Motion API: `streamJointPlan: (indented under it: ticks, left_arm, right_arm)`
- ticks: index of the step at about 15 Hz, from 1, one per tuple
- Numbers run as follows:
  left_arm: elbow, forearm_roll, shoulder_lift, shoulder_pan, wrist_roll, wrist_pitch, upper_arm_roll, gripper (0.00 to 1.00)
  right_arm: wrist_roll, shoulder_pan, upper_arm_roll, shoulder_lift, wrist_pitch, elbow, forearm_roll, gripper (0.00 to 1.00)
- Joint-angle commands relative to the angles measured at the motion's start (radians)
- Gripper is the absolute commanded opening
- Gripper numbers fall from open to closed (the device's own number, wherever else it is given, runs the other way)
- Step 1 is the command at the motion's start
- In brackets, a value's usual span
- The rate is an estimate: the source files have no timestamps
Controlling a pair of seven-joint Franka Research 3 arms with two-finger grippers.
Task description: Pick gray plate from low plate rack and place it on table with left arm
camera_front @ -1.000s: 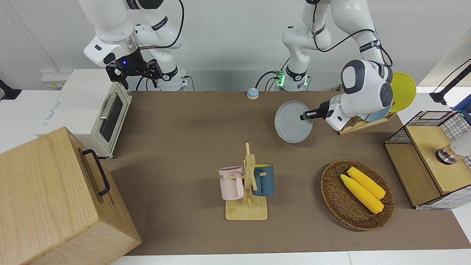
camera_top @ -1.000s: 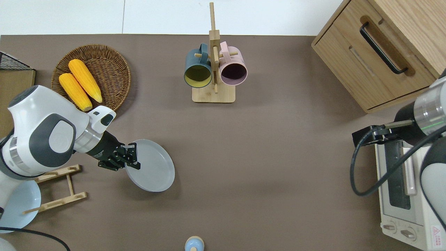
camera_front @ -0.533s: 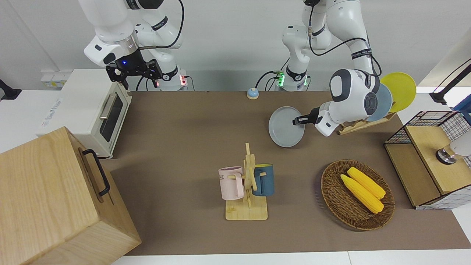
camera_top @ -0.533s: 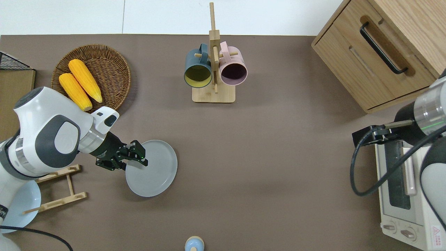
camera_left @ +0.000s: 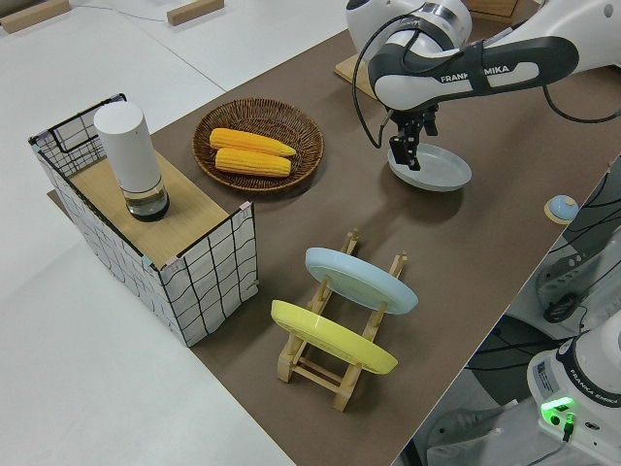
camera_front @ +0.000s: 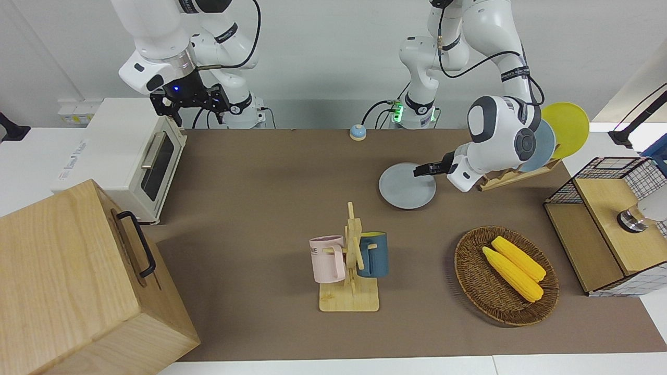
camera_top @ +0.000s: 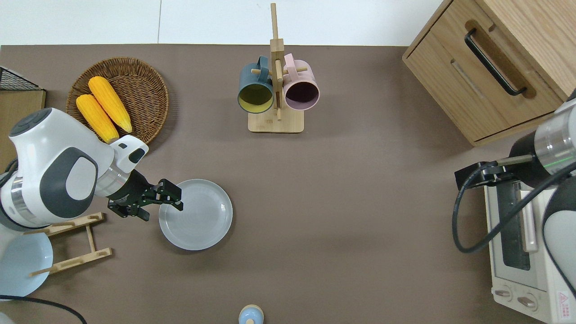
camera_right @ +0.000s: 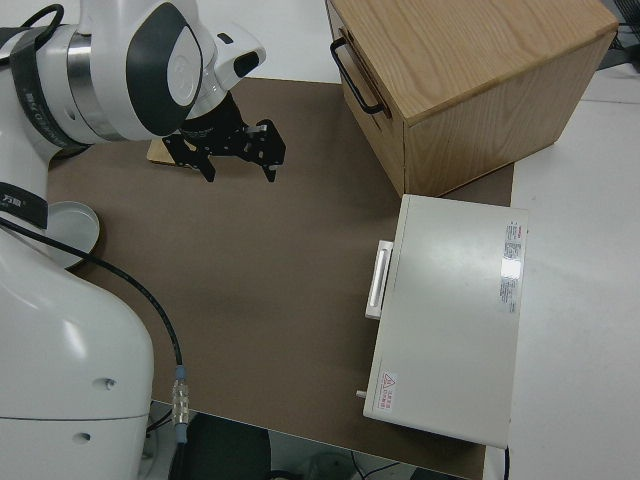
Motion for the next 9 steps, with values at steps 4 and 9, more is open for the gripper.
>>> streamJointPlan:
  ticks: [4, 9]
  left_arm:
    - [0.101, 0.150, -0.076, -0.007, 0.003, -0.078, 0.023, 0.99]
    - [0.175, 0.348, -0.134, -0.009, -0.006, -0.092, 0.000, 0.99]
  right_arm:
    - [0.012, -0.023, 0.021, -0.002, -0.011, 0.006, -0.005, 0.983]
    - [0.012, -0.023, 0.021, -0.002, -0.011, 0.006, -0.005, 0.983]
